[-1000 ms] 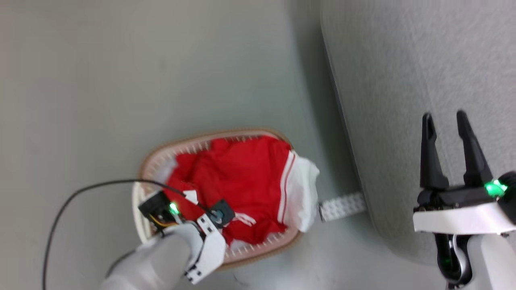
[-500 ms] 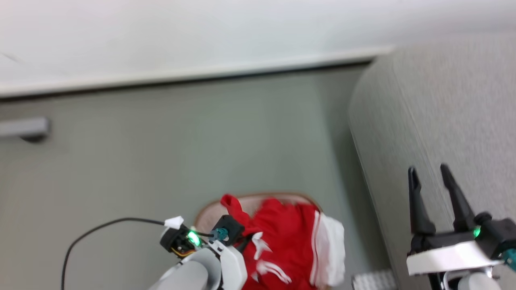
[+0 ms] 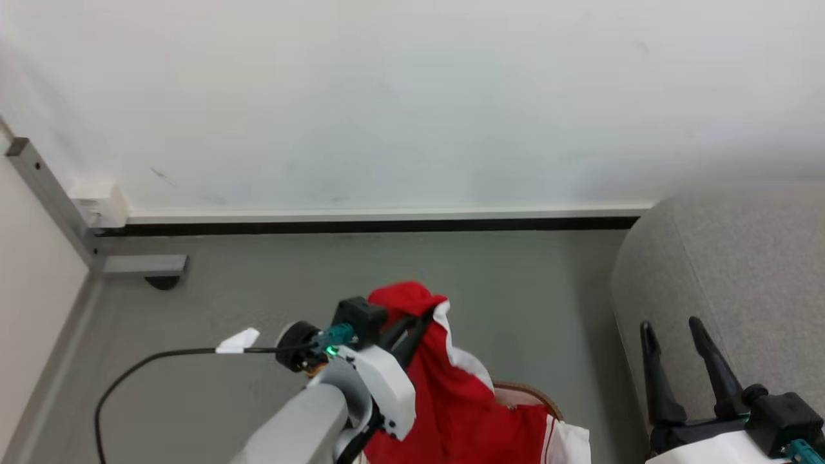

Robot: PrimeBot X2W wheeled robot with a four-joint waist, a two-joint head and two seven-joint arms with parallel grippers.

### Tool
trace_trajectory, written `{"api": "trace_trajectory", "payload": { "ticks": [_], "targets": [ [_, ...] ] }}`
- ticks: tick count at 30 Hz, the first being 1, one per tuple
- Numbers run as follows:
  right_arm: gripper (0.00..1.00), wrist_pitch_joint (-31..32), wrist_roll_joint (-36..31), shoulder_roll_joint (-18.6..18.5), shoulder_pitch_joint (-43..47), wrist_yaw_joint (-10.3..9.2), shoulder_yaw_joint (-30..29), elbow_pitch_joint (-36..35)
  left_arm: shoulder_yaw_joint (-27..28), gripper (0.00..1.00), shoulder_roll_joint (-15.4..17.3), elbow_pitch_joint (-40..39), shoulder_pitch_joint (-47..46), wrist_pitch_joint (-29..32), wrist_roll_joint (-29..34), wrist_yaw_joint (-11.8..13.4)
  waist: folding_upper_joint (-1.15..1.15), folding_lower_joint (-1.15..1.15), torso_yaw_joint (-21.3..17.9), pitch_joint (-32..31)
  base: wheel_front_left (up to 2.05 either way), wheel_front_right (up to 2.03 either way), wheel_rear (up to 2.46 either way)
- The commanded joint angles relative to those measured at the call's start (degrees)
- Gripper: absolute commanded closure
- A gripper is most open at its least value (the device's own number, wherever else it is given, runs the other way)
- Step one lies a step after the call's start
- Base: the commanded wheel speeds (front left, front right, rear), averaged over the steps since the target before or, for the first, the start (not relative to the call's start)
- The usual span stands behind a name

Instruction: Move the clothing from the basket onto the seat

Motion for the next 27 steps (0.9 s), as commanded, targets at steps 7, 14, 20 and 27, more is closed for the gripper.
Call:
{"api": "trace_trajectory", "payload": {
  "ticks": [7, 14, 20, 27],
  "targets": [
    [0.00, 0.03, 1.15, -0.20, 1.67, -0.12, 1.17, 0.56, 3.41, 1.00, 2.45, -9.39, -1.07, -0.02, -0.91, 1.48, 0.00, 0.02, 1.38, -2.74, 0.00, 0.00, 0.00],
    [0.00, 0.04, 1.86, -0.13, 1.53, -0.12, 2.84, 0.60, 5.14, 1.00, 3.67, -16.37, -3.21, 2.32, -2.45, 2.63, 0.00, 0.02, 1.75, -3.43, 0.00, 0.00, 0.00],
    [0.00, 0.03, 2.41, -0.08, 1.68, -0.12, 3.71, 0.45, 5.31, 1.00, 4.57, -20.31, -3.58, 4.45, -3.05, 3.56, 0.00, 0.02, 1.83, -3.08, 0.00, 0.00, 0.00],
    [0.00, 0.04, 2.70, -0.37, 1.43, -0.12, 4.23, 0.62, 5.00, 1.00, 5.22, -22.73, -2.46, 5.41, -3.31, 4.21, 0.00, 0.02, 1.56, -2.88, 0.00, 0.00, 0.00]
  ]
}}
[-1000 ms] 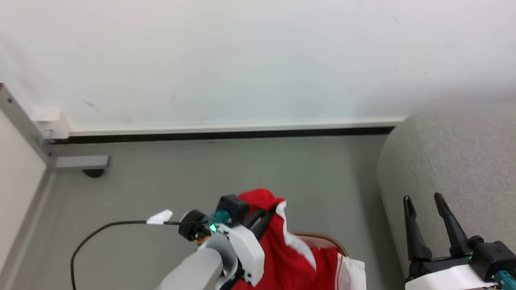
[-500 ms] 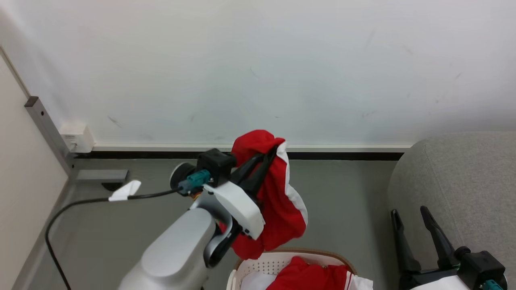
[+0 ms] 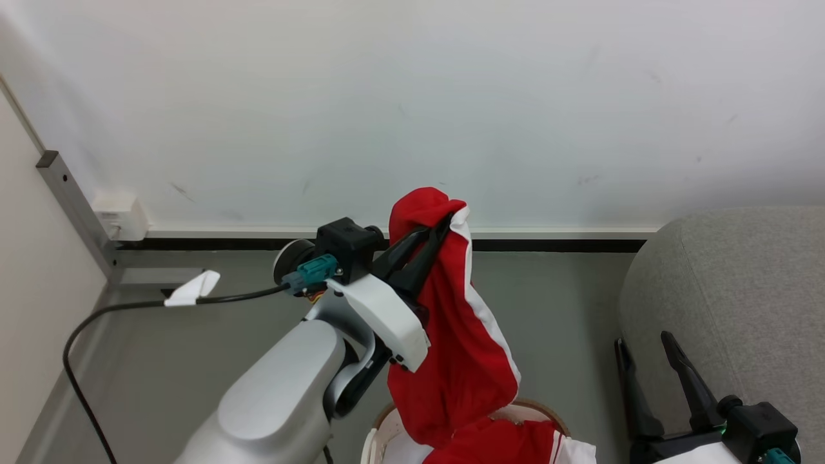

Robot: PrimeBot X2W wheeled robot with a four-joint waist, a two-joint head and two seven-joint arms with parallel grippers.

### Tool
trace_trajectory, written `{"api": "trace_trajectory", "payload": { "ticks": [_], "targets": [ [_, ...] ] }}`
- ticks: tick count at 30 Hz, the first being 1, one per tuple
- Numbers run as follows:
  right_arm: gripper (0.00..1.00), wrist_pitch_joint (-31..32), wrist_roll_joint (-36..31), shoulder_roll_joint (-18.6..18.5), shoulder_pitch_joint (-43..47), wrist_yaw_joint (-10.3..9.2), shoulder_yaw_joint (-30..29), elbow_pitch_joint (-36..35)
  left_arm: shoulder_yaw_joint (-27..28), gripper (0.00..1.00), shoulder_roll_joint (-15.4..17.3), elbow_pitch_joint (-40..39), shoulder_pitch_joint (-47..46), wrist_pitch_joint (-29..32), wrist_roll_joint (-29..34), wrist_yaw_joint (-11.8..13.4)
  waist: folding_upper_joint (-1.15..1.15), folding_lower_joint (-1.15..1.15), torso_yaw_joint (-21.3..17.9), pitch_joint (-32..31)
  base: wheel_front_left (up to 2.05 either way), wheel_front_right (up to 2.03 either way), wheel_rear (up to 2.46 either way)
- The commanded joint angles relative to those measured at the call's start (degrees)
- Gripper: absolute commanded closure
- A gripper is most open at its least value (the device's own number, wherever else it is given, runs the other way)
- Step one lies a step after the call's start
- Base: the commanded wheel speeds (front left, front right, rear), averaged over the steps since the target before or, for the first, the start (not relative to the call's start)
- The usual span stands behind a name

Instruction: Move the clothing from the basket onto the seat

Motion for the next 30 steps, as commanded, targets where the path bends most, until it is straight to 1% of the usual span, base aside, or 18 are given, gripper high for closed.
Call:
{"api": "trace_trajectory", "payload": {
  "ticks": [1, 5, 8, 9, 12, 16, 19, 23, 26, 30],
  "targets": [
    [0.00, 0.03, 0.60, -0.36, 0.09, -0.12, 0.20, -0.06, -0.02, 1.00, 0.37, -0.40, 0.59, 0.03, -0.99, 0.26, 0.00, 0.00, -0.07, -0.04, 0.00, 0.00, 0.00],
    [0.00, 0.03, 1.37, -0.96, -0.36, -0.12, 2.36, -0.87, -0.05, 1.00, 0.46, -0.96, 0.62, 0.23, -1.06, 0.39, 0.00, 0.00, -0.03, -0.04, 0.00, 0.00, 0.00],
    [0.00, 0.03, 2.49, -2.03, -1.43, -0.12, 5.68, -1.46, -0.17, 1.00, 0.30, -1.01, 0.30, 0.18, -1.04, 0.32, 0.00, 0.00, 0.20, 0.04, 0.00, 0.00, 0.00],
    [0.00, 0.03, 2.49, -2.03, -1.43, -0.12, 5.68, -1.46, -0.17, 1.00, 0.30, -1.01, 0.30, 0.18, -1.04, 0.32, 0.00, 0.00, 0.20, 0.04, 0.00, 0.00, 0.00],
    [0.00, 0.04, 3.76, -3.64, -2.76, -0.12, 10.58, -1.16, -0.29, 1.00, 0.01, -0.88, -0.10, -0.09, -1.24, 0.18, 0.00, 0.00, 0.61, 0.09, 0.00, 0.00, 0.00],
    [0.00, 0.03, 4.78, -5.48, -5.92, -0.12, 17.83, 1.18, -0.80, 1.00, -0.65, -0.60, -0.54, -0.22, -1.36, -0.12, 0.00, 0.00, 1.68, -0.03, 0.00, 0.00, 0.00],
    [0.00, 0.04, 5.24, -6.63, -8.80, -0.12, 23.07, 4.97, -1.46, 1.00, -1.27, -0.39, -0.70, -0.16, -1.44, -0.39, 0.00, 0.00, 2.73, -0.30, 0.00, 0.00, 0.00],
    [0.00, 0.03, 7.14, -6.47, -12.89, -0.12, 28.46, 12.05, -2.71, 1.00, -2.67, -0.40, -0.46, 0.18, -1.72, -0.89, 0.00, 0.00, 4.59, -0.93, 0.00, 0.00, 0.00],
    [0.00, 0.04, 8.15, -5.75, -15.16, -0.12, 30.59, 17.20, -3.77, 1.00, -3.38, -0.82, 0.08, 0.59, -2.13, -1.27, 0.00, 0.00, 6.12, -1.43, 0.00, 0.00, 0.00],
    [0.00, 0.03, 8.94, -4.43, -17.30, -0.12, 31.59, 22.97, -5.25, 1.00, -4.30, -1.92, 0.66, 1.37, -2.51, -1.75, 0.00, 0.00, 8.30, -2.07, 0.00, 0.00, 0.00]
  ]
}}
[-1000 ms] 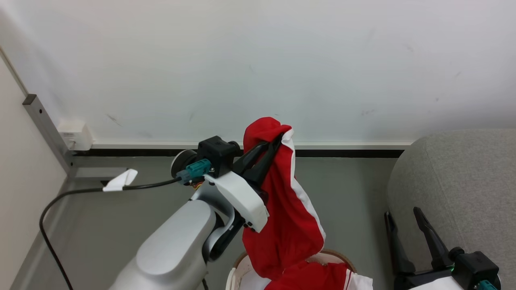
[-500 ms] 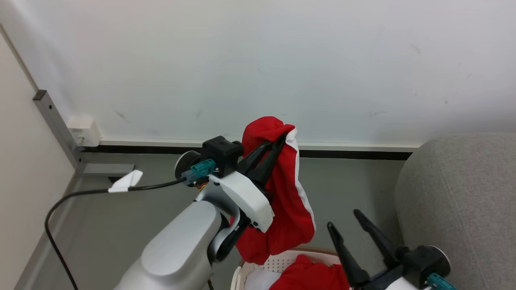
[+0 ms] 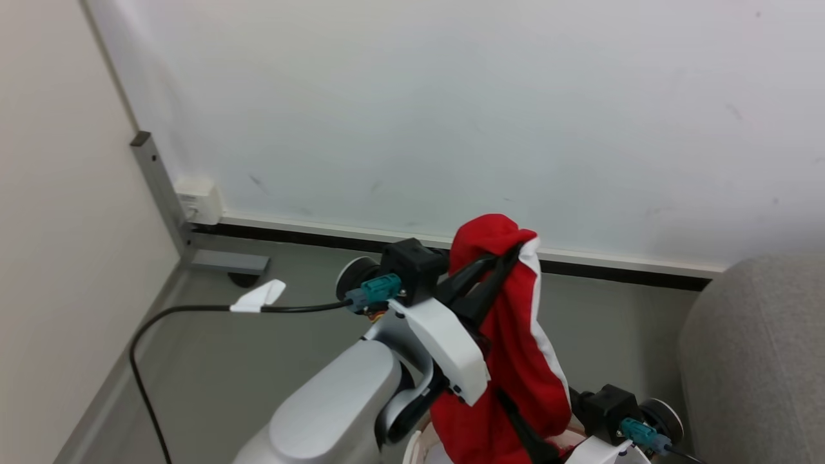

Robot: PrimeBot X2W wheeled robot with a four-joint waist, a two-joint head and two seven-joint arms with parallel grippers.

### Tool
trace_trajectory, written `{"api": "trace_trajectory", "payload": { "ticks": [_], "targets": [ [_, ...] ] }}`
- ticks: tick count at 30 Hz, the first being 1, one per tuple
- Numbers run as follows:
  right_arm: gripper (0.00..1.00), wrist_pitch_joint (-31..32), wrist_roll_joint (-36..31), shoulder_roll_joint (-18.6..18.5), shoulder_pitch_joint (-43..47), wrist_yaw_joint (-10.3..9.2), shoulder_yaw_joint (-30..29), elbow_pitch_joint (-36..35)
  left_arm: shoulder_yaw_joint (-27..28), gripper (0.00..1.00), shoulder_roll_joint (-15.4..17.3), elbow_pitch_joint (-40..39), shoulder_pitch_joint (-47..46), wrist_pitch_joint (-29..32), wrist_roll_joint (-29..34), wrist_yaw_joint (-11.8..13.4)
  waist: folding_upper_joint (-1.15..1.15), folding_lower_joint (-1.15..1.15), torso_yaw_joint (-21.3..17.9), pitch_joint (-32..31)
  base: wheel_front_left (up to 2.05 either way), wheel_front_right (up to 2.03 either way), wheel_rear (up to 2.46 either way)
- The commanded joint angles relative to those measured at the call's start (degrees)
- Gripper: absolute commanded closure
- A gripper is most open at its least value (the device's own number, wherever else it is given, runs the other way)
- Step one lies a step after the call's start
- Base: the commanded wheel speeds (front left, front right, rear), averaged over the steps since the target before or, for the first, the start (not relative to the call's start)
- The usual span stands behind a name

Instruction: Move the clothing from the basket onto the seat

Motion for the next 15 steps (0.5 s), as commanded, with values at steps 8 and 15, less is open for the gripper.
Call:
{"api": "trace_trajectory", "payload": {
  "ticks": [8, 15],
  "targets": [
    [0.00, 0.05, 2.74, 1.67, -2.42, -0.12, 1.82, 8.03, -2.31, 1.00, -0.88, -3.63, 0.73, 1.56, -0.78, -0.19, -0.01, 0.00, 4.42, -1.40, 0.00, 0.00, 0.00],
    [1.00, 0.04, 5.47, 2.64, -3.14, -0.12, 1.97, 8.92, -2.51, 1.00, -0.07, -5.10, 1.33, 2.33, -1.29, 0.42, -0.01, 0.00, 5.62, -1.84, 0.00, 0.00, 0.00]
  ]
}}
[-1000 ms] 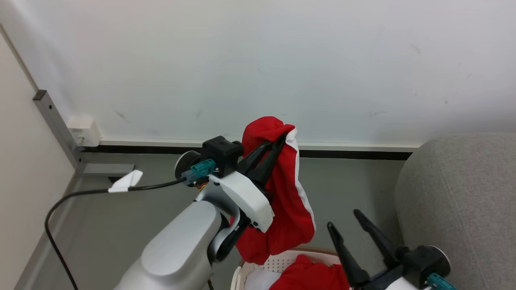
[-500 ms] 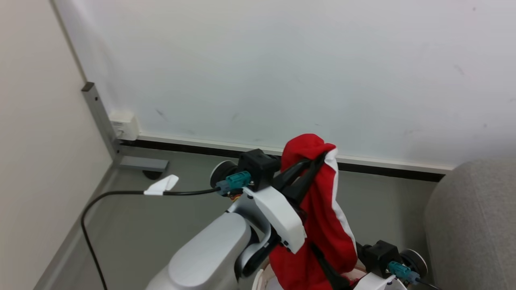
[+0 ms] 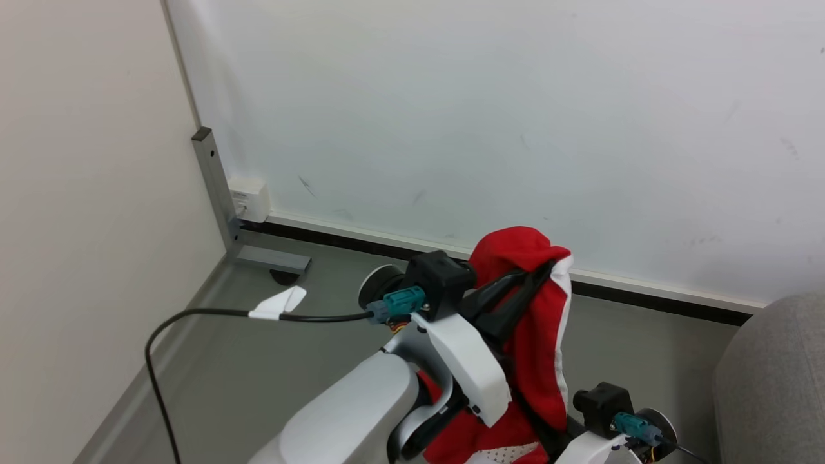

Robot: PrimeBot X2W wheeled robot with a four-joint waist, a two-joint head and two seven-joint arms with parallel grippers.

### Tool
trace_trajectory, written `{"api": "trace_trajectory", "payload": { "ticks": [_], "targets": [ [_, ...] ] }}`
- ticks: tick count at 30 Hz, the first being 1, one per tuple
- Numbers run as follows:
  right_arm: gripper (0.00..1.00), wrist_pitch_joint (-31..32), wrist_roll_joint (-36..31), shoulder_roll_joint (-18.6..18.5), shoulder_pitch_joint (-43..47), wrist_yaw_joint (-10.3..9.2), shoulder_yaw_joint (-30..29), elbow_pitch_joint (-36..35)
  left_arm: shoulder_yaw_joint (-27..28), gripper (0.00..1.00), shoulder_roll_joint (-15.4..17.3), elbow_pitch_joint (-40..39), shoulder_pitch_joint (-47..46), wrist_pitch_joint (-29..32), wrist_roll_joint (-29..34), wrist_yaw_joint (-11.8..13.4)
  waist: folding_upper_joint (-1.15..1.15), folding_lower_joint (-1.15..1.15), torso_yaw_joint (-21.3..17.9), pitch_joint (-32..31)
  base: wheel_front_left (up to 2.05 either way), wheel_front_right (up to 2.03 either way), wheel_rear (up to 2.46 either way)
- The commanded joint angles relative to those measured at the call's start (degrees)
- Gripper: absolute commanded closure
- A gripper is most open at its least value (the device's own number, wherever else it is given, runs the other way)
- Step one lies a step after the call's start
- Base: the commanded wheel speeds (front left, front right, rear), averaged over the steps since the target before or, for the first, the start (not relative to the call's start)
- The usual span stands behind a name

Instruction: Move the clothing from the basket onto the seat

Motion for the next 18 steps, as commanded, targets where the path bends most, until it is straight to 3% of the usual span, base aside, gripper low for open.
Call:
{"api": "trace_trajectory", "payload": {
  "ticks": [1, 18],
  "targets": [
    [1.00, 0.04, 0.48, 0.08, -0.14, -0.12, -0.19, -0.15, 0.26, 1.00, 0.50, -0.08, 0.70, 0.04, -0.77, 0.24, 0.00, 0.00, -0.01, 0.01, 0.00, 0.00, 0.00],
    [1.00, 0.05, 5.48, -1.23, 4.85, -0.12, -13.59, -10.44, 0.87, 1.00, 3.34, 0.73, 4.33, -1.38, -2.09, 1.19, 0.00, 0.00, -2.76, 1.94, 0.00, 0.00, 0.00]
  ]
}}
